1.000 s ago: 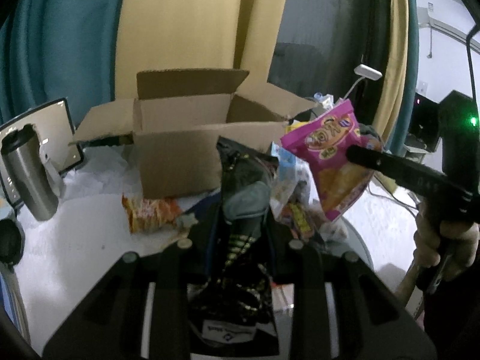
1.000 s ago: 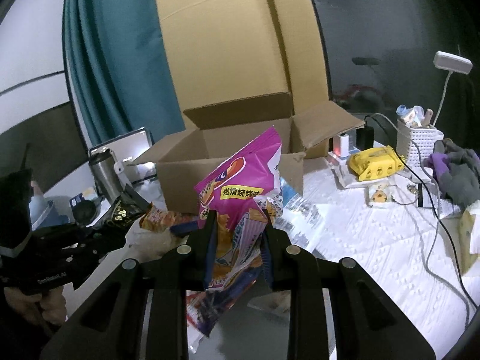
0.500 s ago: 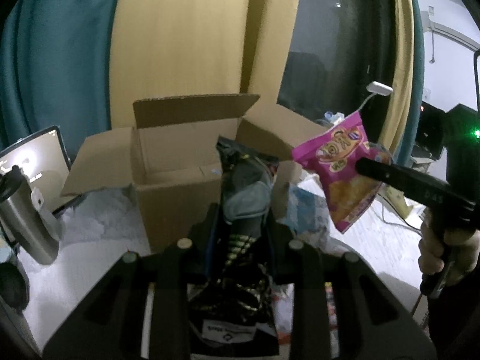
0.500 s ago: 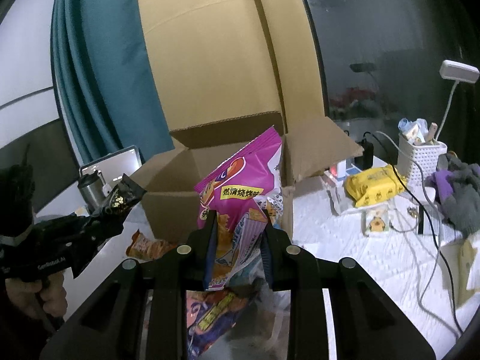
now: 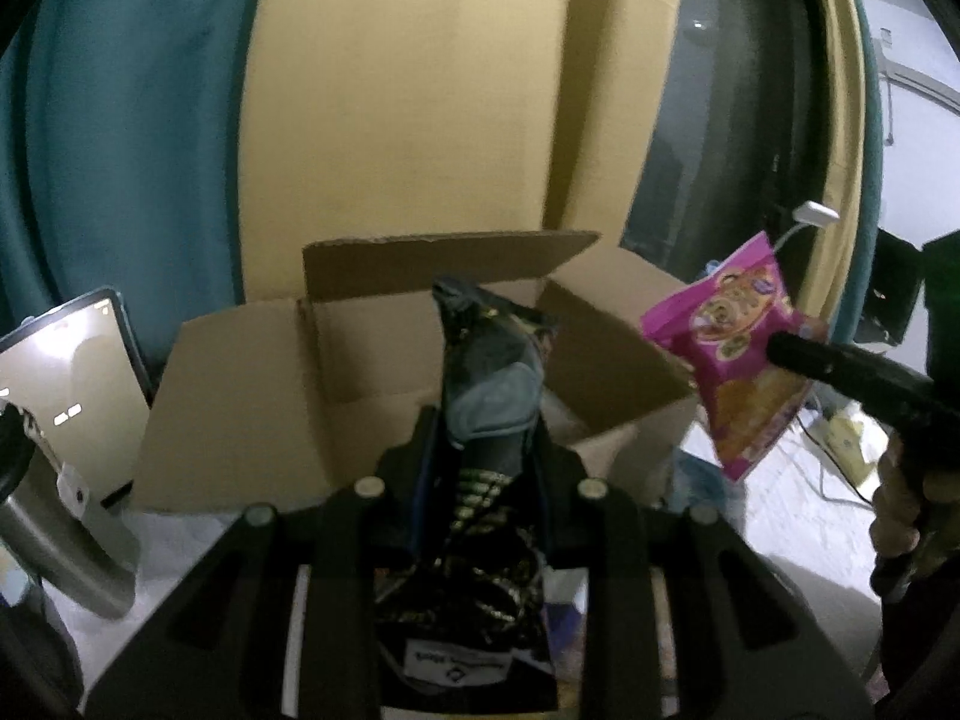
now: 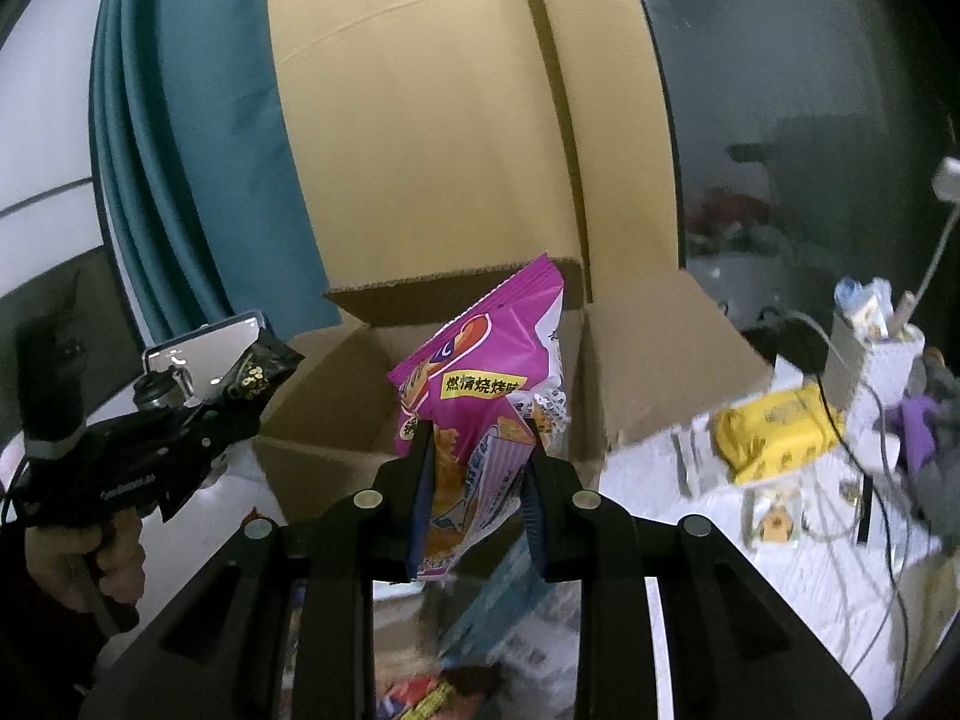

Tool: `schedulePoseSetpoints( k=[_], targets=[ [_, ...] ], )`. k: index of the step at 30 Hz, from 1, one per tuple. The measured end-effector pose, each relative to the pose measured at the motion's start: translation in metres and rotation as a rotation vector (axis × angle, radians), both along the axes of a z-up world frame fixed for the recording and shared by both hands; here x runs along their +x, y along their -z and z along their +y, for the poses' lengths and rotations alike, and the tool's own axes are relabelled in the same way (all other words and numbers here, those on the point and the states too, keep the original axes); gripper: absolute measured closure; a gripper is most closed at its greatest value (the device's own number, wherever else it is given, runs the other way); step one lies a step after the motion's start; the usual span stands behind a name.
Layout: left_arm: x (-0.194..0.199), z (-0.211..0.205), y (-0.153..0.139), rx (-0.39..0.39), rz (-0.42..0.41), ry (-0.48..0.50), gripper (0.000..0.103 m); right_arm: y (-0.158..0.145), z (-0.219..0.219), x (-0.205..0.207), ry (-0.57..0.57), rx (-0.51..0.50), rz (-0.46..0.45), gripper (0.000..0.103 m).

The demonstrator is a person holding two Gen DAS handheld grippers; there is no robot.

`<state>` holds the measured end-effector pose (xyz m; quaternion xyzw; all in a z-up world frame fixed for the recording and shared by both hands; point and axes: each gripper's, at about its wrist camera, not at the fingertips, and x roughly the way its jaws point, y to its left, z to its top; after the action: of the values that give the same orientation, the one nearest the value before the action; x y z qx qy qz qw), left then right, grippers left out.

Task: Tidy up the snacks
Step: 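Lower the foil packet and pink bag into the box and release both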

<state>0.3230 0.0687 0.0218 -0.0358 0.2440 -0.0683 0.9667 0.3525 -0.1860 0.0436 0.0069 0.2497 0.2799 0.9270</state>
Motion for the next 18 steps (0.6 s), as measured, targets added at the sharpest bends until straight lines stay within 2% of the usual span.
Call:
schedulePoseSetpoints(
  k=[8,18],
  targets=[
    [0.041,0.026,0.002,-0.037,-0.013,-0.011,0.075,-0.008,0.017,0.041,0.026,-0.038,-0.025,0.075],
    [0.096,0.054,0.007,-0.058,0.080,-0.048,0.074,0.006,0.060,0.091,0.017,-0.088,0.013,0.075]
  ],
)
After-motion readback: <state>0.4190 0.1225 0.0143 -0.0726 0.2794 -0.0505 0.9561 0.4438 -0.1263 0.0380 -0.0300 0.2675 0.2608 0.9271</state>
